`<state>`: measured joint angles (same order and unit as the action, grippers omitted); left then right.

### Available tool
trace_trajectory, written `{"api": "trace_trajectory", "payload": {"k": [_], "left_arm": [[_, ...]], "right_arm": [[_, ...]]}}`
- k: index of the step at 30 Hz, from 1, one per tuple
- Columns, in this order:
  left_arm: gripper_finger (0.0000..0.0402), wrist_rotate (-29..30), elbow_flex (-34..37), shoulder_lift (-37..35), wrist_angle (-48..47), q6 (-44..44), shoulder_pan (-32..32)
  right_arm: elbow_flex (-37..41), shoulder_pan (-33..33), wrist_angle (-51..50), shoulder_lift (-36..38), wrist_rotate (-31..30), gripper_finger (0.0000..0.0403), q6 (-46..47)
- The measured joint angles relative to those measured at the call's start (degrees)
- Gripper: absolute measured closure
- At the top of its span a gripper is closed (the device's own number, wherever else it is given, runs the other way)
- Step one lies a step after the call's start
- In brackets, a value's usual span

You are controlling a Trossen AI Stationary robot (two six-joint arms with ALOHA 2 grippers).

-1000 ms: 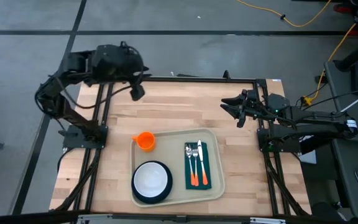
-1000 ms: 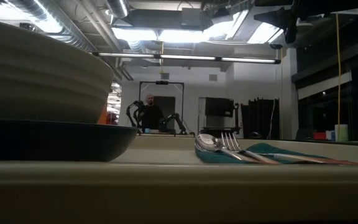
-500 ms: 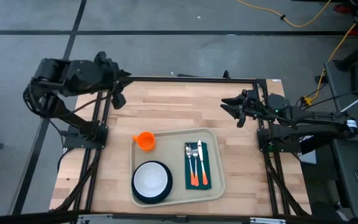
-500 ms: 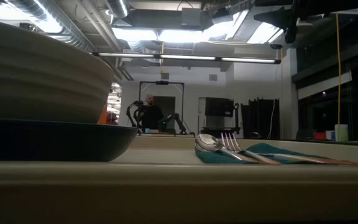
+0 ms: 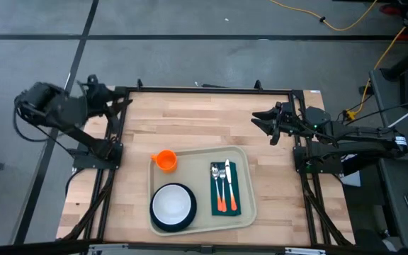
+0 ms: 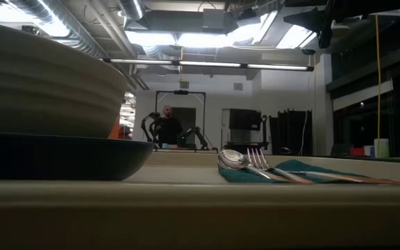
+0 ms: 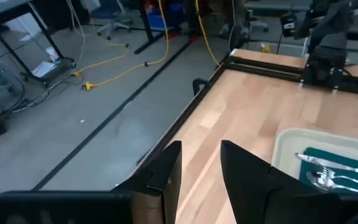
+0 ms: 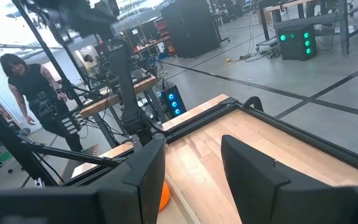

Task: Set up tray
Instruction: Return to Home Position

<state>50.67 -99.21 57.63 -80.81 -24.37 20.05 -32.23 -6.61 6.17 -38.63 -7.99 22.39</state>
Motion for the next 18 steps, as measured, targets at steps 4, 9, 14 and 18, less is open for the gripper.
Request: {"api": "trace_trajectory", "payload": {"k": [4, 9, 14, 18], "left_arm": [[0.0295, 4.55, 15.61, -8.30, 7.88, -4.56, 3.22], [0.0295, 6.90, 32.17, -17.19, 24.10, -3.40, 4.98], [0.0295, 6.63, 47.01, -23.63, 41.43, -0.07, 5.03], [0.0295, 6.35, 56.65, -27.03, 51.11, -0.43, 4.99]], "right_arm": [[0.00, 0.00, 0.02, 0.00, 0.00, 0.0240, 0.02], [0.00, -0.01, 0.01, 0.01, 0.00, 0.0240, -0.16], [0.00, -0.02, -0.02, 0.00, 0.00, 0.0240, -0.24], [0.00, 0.00, -0.11, 0.00, 0.00, 0.0240, -0.35]]}}
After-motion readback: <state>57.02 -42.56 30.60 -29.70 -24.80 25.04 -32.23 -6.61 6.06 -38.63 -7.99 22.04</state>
